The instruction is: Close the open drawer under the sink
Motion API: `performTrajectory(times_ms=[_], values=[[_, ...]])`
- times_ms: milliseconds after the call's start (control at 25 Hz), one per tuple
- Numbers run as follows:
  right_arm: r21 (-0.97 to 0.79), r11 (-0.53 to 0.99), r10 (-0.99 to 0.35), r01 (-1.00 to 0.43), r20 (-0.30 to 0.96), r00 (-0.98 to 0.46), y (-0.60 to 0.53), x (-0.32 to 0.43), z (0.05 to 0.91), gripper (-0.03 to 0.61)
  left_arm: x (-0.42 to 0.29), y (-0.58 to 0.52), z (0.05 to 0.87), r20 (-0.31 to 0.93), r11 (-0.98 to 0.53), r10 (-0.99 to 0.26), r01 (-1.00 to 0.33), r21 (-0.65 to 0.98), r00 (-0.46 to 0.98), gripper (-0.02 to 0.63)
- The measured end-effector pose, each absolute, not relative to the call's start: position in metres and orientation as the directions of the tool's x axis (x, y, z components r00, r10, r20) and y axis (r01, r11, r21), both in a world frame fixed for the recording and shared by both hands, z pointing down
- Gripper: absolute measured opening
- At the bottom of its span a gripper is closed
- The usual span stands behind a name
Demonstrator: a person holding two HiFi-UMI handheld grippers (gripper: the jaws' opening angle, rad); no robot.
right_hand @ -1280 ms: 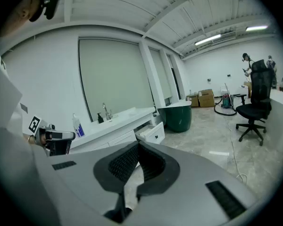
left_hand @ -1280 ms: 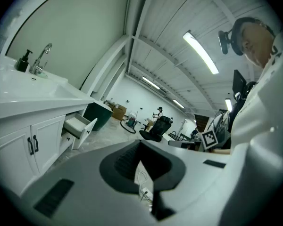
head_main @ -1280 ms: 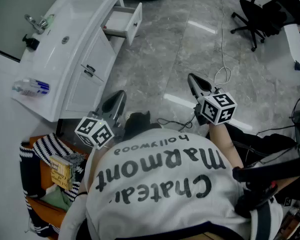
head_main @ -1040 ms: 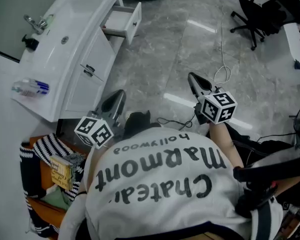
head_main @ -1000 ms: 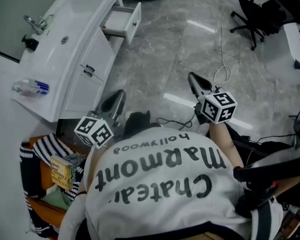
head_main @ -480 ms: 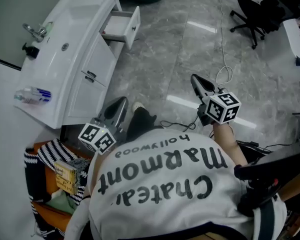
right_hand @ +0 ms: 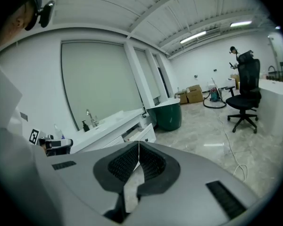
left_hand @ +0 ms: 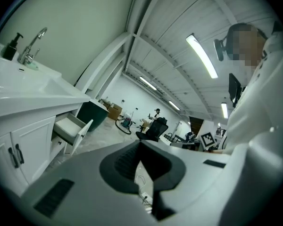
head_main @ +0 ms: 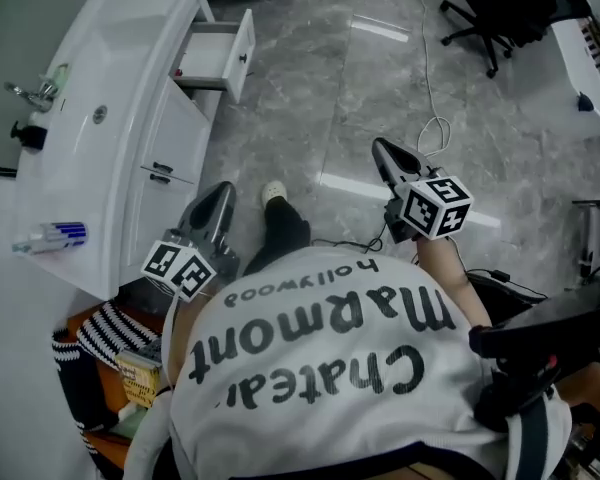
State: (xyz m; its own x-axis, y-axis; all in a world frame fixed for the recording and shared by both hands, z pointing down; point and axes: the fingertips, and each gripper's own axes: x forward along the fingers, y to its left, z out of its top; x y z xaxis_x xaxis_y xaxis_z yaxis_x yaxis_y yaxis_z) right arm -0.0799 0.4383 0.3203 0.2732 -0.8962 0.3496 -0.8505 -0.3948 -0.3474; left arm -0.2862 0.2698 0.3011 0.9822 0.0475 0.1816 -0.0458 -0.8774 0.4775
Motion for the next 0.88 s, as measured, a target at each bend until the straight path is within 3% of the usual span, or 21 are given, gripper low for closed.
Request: performTrajectory(times_ms=[200,360,880], values=[[-0.467,-0.499,-0.864,-0.73,0.328,0.381,0.414,-0.024,0.315,0.012,-0.231,0.219,0.297,0.187,-0.887,0.119,0.02,0.461,0.975,0.008],[-0.529,-0.522,-0.852,-0.669,0.293,0.434,0.389,0.013,0.301,0.012,-0.198,0.172,0.288,0.196,-0.902,0.104,0.01,0.432,0.975,0.008],[-0.549,-0.562,-0.823,-0.618,0.295,0.486,0.305,0.075,0.297,0.012,-0.125,0.072,0.287,0.221,-0.911,0.16,0.059,0.407,0.962,0.008]])
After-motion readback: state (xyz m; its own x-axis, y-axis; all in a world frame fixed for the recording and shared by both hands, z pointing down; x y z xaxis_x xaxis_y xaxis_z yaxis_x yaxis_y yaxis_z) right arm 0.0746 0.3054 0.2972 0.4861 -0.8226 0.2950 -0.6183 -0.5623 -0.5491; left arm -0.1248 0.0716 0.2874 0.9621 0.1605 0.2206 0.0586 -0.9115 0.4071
